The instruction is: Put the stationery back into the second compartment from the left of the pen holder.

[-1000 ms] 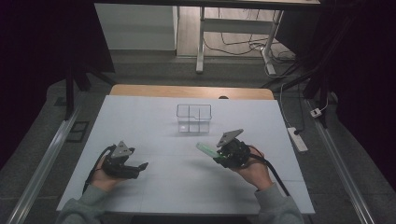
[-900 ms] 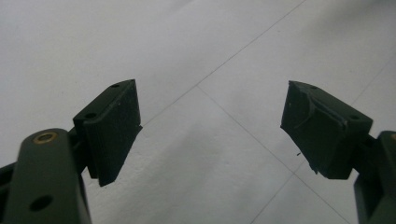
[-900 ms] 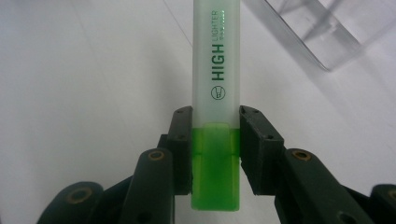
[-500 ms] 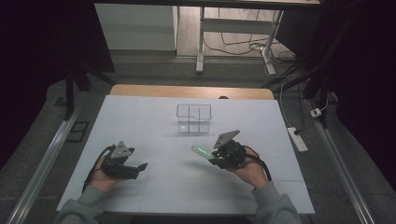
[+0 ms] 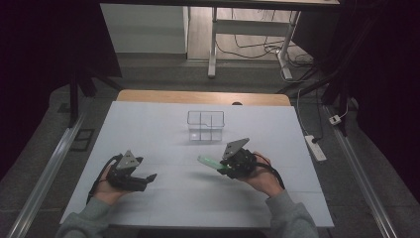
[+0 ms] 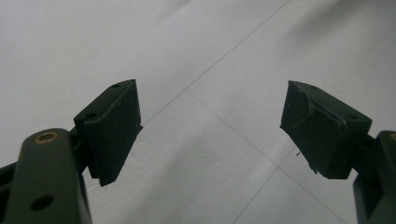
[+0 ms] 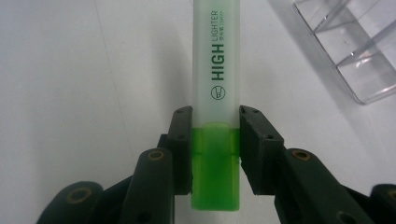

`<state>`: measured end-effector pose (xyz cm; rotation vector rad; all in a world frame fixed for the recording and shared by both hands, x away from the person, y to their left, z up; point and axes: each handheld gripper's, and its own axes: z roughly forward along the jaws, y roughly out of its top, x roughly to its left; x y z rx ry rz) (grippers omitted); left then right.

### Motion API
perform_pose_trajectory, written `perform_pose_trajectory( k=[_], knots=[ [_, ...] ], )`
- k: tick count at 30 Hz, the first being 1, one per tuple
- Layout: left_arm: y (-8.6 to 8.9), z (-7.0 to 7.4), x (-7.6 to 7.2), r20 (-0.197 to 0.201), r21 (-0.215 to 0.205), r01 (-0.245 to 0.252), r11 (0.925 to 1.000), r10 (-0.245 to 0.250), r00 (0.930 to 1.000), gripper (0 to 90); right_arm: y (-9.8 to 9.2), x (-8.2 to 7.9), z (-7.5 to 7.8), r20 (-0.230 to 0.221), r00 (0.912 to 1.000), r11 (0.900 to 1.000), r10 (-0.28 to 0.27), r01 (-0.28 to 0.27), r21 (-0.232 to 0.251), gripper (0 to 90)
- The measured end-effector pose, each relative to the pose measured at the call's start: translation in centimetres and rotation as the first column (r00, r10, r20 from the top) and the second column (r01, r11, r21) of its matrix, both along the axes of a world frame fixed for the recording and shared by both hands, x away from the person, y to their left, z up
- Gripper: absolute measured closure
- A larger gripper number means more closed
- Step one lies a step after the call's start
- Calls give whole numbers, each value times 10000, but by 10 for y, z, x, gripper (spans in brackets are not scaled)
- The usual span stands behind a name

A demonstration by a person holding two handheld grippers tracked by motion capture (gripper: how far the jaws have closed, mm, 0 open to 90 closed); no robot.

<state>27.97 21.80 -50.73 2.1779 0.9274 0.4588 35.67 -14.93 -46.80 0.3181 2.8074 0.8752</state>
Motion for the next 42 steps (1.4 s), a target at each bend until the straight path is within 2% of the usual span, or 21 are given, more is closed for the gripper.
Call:
perform_pose_trajectory(
  k=[5,10,18,23,26,30,32,38,42],
  knots=[
    [-8,4,2,13,81,177,9998,-178,9998,201,5,2,2,76,9998,9998,206,-207,56,667],
    [-20,10,5,-6,-54,508,9987,-508,9987,208,10,4,3,170,9989,9990,435,-434,-67,667],
    [-39,19,12,-133,158,1246,9921,-1244,9921,226,15,5,0,126,9975,9974,699,-697,-179,667],
    [-55,23,15,-180,520,1992,9786,-1985,9799,237,20,3,-1,246,9951,9950,956,-948,-309,667],
    [-64,24,18,-203,729,2278,9710,-2269,9737,244,22,3,-2,161,9948,9941,1009,-1002,-421,666],
    [-73,24,24,-251,935,2549,9624,-2537,9670,245,24,4,-7,75,9941,9921,1084,-1077,-639,667],
    [-78,24,27,-289,978,2688,9582,-2672,9632,245,25,3,-8,178,9938,9912,1097,-1081,-770,666],
    [-96,26,34,-278,1388,3098,9406,-3090,9507,252,30,3,-13,49,9914,9876,1305,-1295,-893,666],
    [-106,28,38,-308,1443,3323,9321,-3314,9430,264,32,2,-15,-11,9911,9870,1329,-1325,-910,666]
  ],
)
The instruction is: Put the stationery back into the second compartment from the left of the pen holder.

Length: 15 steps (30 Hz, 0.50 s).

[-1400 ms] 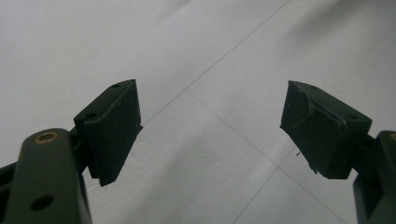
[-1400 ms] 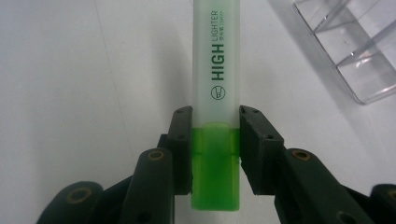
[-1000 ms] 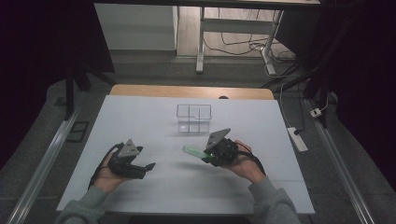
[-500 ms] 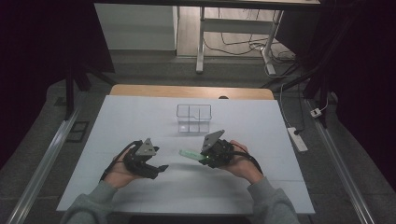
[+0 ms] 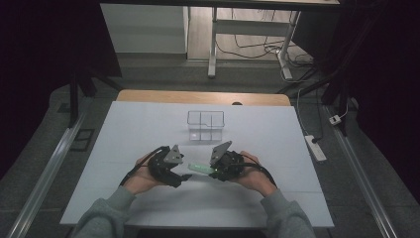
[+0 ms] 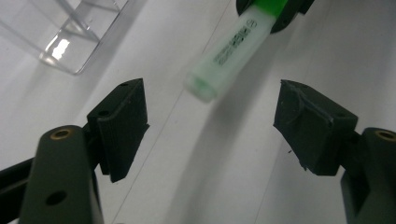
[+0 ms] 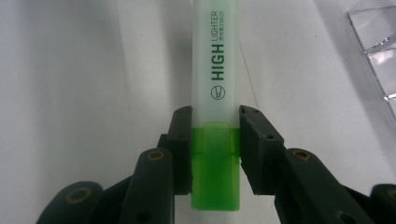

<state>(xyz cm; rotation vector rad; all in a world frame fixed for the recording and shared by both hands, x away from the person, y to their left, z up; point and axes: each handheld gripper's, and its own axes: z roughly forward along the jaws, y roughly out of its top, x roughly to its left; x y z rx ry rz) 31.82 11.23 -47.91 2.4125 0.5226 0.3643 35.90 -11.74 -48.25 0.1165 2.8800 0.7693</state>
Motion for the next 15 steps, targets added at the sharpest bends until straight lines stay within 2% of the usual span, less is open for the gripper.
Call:
perform_pose_trajectory(
  k=[3,8,15],
  knots=[
    [-6,-1,3,1,201,152,9997,-152,9999,277,1,-1,0,6,10000,10000,73,-73,-22,666],
    [-12,-2,6,-184,308,560,9980,-554,9983,314,3,-3,1,48,9998,9998,173,-173,56,666],
    [-22,-7,7,-192,845,1018,9912,-1005,9948,356,6,-6,-1,6,9984,9984,558,-558,-37,666]
  ],
)
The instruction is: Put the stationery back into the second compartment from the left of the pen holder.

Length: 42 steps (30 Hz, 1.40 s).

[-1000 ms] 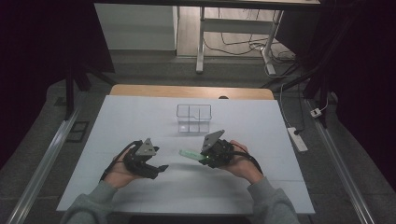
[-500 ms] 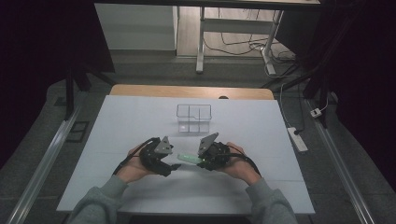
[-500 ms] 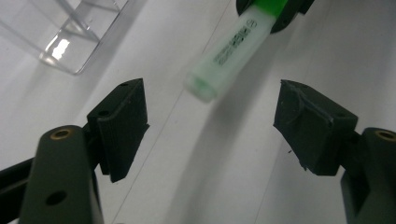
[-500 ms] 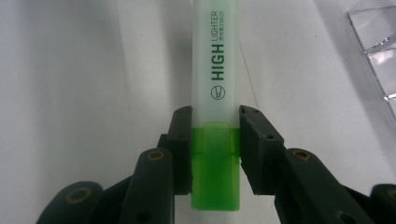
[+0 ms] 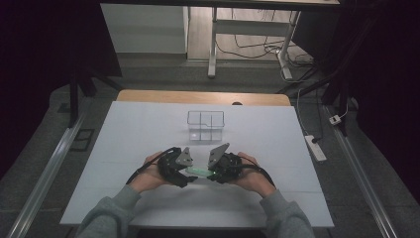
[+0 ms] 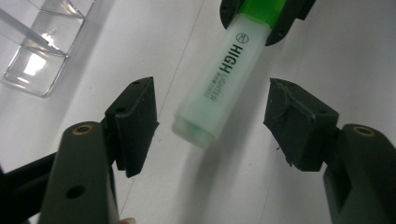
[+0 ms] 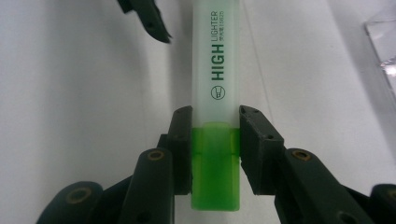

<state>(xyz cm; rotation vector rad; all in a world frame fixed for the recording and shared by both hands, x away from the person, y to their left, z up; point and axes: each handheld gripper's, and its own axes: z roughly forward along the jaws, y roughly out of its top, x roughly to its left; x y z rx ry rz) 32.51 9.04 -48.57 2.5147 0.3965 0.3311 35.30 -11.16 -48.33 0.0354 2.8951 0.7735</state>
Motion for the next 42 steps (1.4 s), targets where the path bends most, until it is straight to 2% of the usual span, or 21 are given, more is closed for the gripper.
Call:
perform_pose_trajectory(
  k=[6,11,14,18,21,23,26,27,31,33,35,37,42],
  knots=[
    [-6,-5,2,-224,313,420,9986,-413,9989,410,6,-6,-2,41,9991,9987,431,-430,-279,666],
    [-13,-11,0,-464,647,861,9942,-832,9955,456,8,-8,-2,149,9974,9970,700,-694,-328,666],
    [-16,-13,-1,-564,661,981,9930,-944,9939,564,10,-11,0,138,9971,9970,751,-749,-170,666],
    [-16,-15,-2,-739,679,1262,9897,-1212,9899,597,10,-13,0,293,9946,9942,992,-978,-451,664],
    [-17,-17,-3,-725,692,1310,9890,-1260,9894,624,11,-12,0,354,9928,9928,1142,-1127,-408,654],
    [-17,-18,-3,-717,785,1431,9866,-1375,9879,640,10,-12,1,281,9957,9959,884,-877,-236,645],
    [-15,-17,-2,-637,694,1429,9873,-1386,9883,648,8,-12,2,278,9972,9976,695,-695,-26,631],
    [-14,-16,-2,-615,665,1397,9880,-1357,9888,649,7,-11,3,444,9969,9979,645,-647,23,626],
    [-10,-14,-1,-426,525,1112,9924,-1090,9931,650,3,-9,5,249,9995,9988,204,-215,445,529],
    [-7,-13,0,-379,507,1070,9930,-1051,9937,650,-1,-7,7,180,9998,9964,-116,101,842,488],
    [-4,-12,2,-372,388,925,9950,-911,9951,651,-6,-4,10,166,9988,9910,-460,436,1267,454],
    [-1,-12,3,-327,252,699,9972,-690,9971,650,-11,-2,13,90,9954,9811,-955,926,1702,437],
    [8,-11,7,-272,-218,119,9997,-125,9996,650,-23,3,17,79,9794,9536,-2017,1945,2297,409]
  ],
)
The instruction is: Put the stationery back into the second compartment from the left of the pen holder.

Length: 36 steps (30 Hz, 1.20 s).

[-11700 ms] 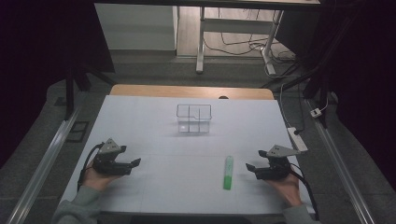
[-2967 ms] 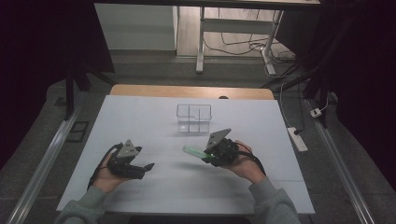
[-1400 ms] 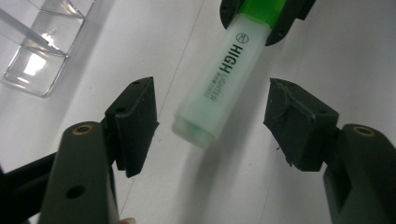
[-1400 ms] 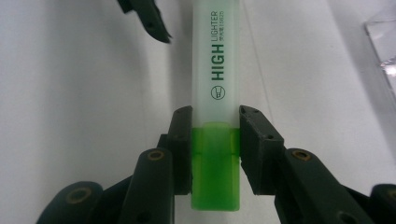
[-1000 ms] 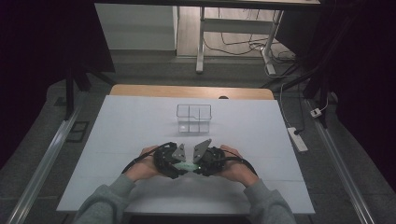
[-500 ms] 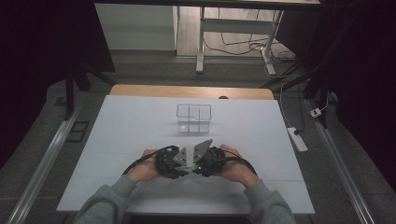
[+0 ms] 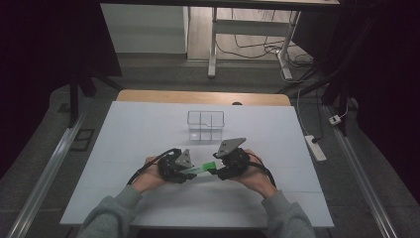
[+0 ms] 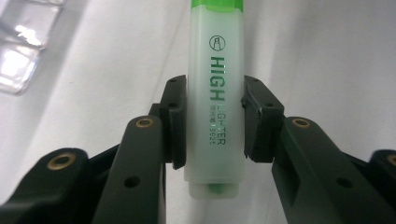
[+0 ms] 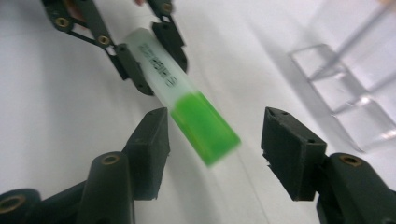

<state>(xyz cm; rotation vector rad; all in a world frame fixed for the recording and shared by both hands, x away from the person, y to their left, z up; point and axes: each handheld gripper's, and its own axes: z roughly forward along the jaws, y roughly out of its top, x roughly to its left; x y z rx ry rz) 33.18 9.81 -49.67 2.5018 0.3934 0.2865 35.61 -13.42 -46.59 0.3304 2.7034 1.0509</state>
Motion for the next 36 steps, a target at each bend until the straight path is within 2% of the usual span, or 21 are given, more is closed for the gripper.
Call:
perform_pose_trajectory(
  k=[6,13,18,23,29,36],
  knots=[
    [7,3,2,106,-517,-460,9976,466,9989,650,-12,3,-1,-74,9964,9949,-845,848,541,394],
    [16,4,4,144,-1149,-1013,9882,1037,9945,650,-24,7,-1,-414,9838,9751,-1744,1784,1319,377],
    [17,4,4,167,-1271,-1108,9857,1138,9934,651,-28,8,-3,-651,9811,9684,-1824,1907,1609,374],
    [17,3,4,197,-1300,-1142,9849,1177,9929,650,-28,8,-6,-770,9796,9682,-1858,1959,1558,370],
    [19,3,4,232,-1603,-1258,9790,1312,9911,650,-28,9,-9,-1058,9722,9564,-2087,2255,1854,370],
    [17,2,4,267,-1920,-1421,9710,1499,9883,650,-25,9,-14,-1496,9675,9444,-2039,2346,2302,364]
  ],
)
